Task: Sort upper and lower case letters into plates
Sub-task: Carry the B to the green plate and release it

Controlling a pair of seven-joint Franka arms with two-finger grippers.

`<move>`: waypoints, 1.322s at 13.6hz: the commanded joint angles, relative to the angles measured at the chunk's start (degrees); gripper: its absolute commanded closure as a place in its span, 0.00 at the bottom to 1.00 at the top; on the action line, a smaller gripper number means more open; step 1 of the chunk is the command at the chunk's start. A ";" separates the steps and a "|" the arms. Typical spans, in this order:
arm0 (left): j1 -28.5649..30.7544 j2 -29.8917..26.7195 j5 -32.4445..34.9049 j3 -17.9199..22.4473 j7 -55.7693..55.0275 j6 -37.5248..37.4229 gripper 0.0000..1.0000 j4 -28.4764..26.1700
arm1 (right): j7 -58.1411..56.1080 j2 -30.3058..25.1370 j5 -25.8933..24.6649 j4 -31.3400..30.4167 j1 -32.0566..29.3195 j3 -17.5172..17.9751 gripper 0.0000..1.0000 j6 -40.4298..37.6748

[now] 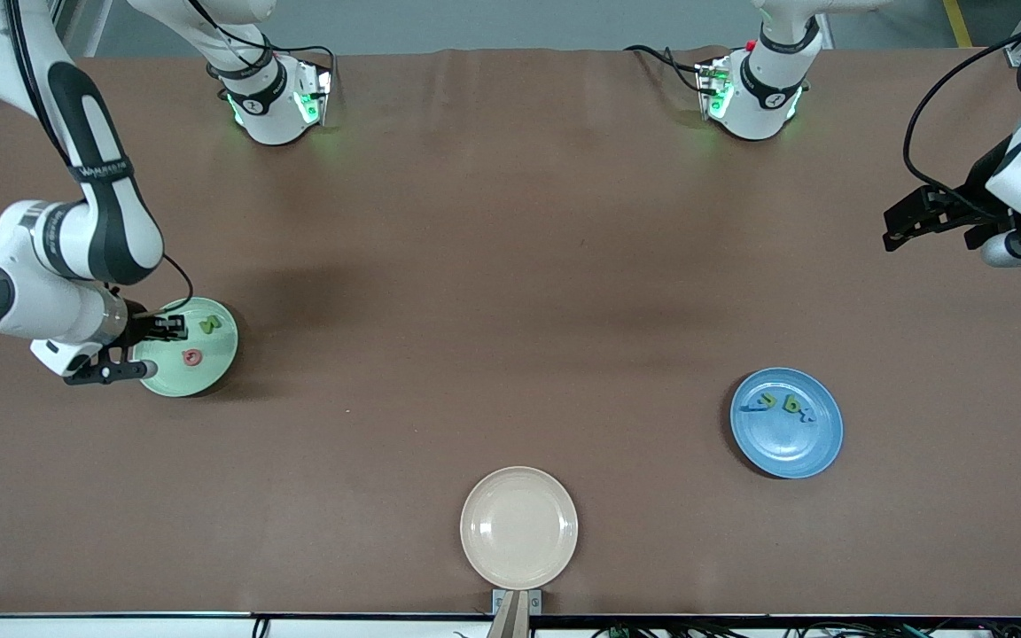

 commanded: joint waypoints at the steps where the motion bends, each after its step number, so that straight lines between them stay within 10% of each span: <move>1: 0.34 -1.68 0.17 -0.14 0.25 -0.49 0.00 -0.75 | 0.96 4.44 0.26 2.81 -0.94 1.27 0.93 2.64; 11: 0.69 -1.77 0.17 0.57 0.87 -0.49 0.00 -0.31 | 0.44 8.85 4.57 1.76 -0.85 1.19 0.83 6.44; 12: 0.69 -1.77 0.17 0.57 0.87 -0.49 0.00 -0.31 | 0.61 8.68 4.57 1.67 -0.76 1.19 0.61 5.83; 13: 0.69 -1.77 0.17 0.57 0.87 -0.49 0.00 -0.31 | 0.70 7.98 4.57 1.76 -0.68 1.19 0.13 3.82; 18: 0.69 -1.68 0.17 0.48 0.96 -0.49 0.00 -0.31 | 9.56 -3.34 4.31 1.58 1.52 1.27 0.02 -10.85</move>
